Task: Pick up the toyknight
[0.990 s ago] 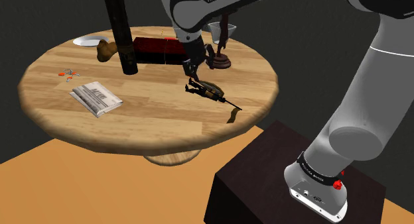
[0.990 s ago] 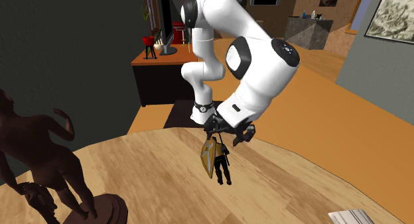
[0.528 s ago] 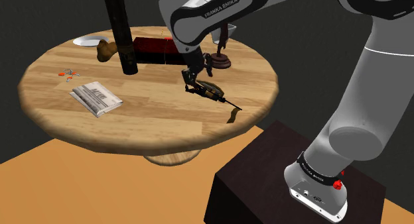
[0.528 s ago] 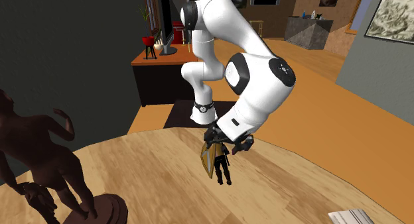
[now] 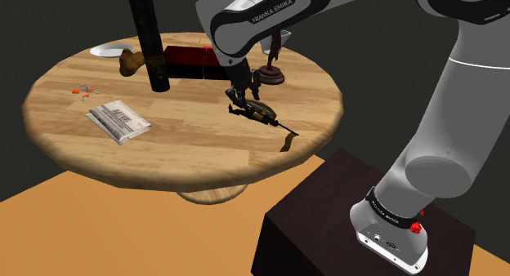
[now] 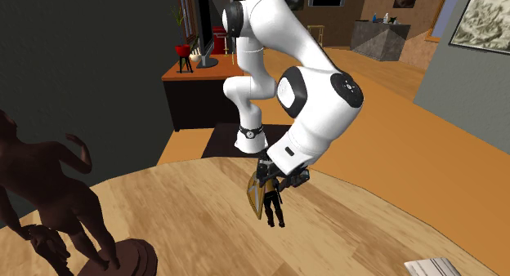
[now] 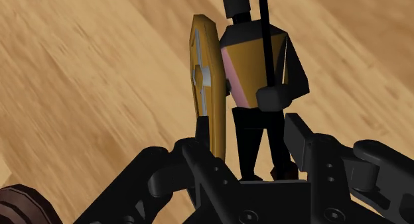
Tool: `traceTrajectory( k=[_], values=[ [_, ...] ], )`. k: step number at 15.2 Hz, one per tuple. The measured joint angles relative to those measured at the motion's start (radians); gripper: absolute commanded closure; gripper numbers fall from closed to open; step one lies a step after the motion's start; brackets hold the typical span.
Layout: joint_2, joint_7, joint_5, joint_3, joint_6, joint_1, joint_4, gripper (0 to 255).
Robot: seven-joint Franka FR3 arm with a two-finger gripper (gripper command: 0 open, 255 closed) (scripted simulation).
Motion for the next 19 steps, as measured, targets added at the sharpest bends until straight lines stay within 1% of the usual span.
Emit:
traceTrajectory(
  k=[5, 19],
  values=[
    [-0.005, -0.004, 0.003, 0.001, -0.013, 0.0, 0.007, 255],
    [-0.056, -0.049, 0.023, 0.005, -0.171, 0.002, 0.121, 255]
  ],
)
